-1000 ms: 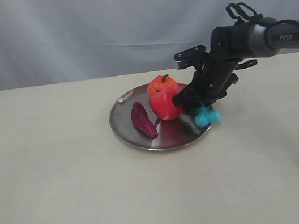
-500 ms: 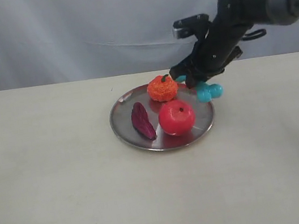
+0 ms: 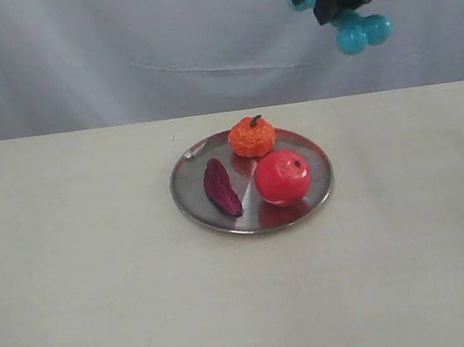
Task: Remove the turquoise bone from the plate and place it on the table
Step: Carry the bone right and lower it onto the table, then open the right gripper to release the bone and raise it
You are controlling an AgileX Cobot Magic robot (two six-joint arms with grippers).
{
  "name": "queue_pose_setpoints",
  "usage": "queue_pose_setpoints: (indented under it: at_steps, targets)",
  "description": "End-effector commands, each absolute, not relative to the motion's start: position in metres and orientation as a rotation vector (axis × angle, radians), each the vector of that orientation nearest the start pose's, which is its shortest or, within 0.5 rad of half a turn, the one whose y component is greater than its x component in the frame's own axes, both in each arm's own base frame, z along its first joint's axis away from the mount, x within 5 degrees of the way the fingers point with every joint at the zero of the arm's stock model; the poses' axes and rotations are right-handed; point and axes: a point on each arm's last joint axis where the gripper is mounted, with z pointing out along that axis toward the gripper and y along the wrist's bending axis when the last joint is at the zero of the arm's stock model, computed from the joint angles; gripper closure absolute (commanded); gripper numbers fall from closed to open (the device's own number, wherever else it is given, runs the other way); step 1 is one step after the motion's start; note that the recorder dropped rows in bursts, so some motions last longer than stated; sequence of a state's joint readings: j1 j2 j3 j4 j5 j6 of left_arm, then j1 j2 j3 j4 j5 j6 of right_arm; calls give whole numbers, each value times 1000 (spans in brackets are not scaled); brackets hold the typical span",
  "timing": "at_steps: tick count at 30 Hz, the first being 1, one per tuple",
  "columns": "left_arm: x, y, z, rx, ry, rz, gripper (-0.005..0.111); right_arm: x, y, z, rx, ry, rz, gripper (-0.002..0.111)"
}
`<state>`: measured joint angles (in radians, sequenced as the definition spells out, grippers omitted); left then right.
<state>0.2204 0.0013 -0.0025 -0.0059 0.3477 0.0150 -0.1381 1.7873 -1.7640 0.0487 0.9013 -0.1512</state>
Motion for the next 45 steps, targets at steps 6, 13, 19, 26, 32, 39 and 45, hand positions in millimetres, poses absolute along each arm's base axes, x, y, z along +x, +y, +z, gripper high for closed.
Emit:
queue_pose_setpoints:
  at_steps: [6, 13, 19, 26, 32, 39, 45]
  targets:
    - [52, 12, 182, -198, 1818, 157, 107, 375, -107, 371, 266, 2462, -54, 108]
    - [52, 12, 182, -198, 1818, 157, 107, 362, -141, 335, 394, 2535, -54, 108]
    - [52, 12, 182, -198, 1818, 157, 107, 368, -148, 282, 445, 2681, -8, 108]
    - [52, 12, 182, -198, 1818, 157, 107, 385, -149, 219, 502, 2840, 121, 109]
    - [52, 12, 182, -198, 1818, 157, 107, 400, -142, 174, 483, 2915, 148, 109]
    - [52, 12, 182, -198, 1818, 157, 107, 414, -126, 132, 491, 2955, 164, 109]
    - [52, 12, 182, -198, 1818, 157, 107, 420, -117, 119, 465, 2964, 163, 108]
